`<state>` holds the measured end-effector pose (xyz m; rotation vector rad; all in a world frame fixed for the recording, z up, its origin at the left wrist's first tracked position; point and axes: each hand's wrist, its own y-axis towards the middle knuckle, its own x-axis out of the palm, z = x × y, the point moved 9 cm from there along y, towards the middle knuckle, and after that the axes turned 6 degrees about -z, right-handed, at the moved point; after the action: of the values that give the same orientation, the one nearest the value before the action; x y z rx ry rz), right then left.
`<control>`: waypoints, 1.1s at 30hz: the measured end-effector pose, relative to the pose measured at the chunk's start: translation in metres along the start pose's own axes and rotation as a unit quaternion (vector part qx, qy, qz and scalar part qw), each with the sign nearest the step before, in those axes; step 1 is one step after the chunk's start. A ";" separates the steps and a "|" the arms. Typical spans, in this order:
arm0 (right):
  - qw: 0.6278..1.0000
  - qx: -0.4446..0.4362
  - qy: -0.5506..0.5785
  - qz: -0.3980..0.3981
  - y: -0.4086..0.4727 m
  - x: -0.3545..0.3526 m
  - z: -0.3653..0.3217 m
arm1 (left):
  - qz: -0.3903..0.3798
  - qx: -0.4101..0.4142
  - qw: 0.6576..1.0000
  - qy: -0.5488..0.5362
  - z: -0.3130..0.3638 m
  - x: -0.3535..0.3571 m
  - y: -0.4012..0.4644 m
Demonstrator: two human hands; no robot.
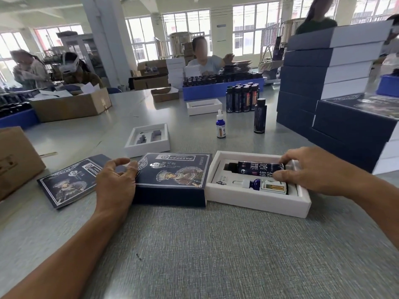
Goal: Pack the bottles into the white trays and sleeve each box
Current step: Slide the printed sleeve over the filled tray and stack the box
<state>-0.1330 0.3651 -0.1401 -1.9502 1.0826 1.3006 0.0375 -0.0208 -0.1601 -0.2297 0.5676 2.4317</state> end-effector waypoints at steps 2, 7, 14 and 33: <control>1.000 -0.011 -0.010 -0.008 -0.001 0.002 -0.004 | 0.004 0.011 1.000 -0.014 0.002 0.002 -0.003; 0.999 -0.027 -0.004 -0.019 -0.002 0.002 -0.007 | 0.004 -0.002 1.000 -0.029 0.001 0.003 -0.004; 0.999 -0.040 0.007 -0.028 -0.002 0.003 -0.008 | -0.041 -0.017 0.999 -0.002 0.000 0.010 -0.004; 0.962 -0.160 0.089 -0.202 -0.048 0.030 -0.078 | 0.010 -0.011 0.972 0.235 0.015 -0.008 0.001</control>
<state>-0.0491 0.3192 -0.1377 -2.4100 0.5236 1.1388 0.0431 -0.0194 -0.1443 -0.8257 0.7452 2.4085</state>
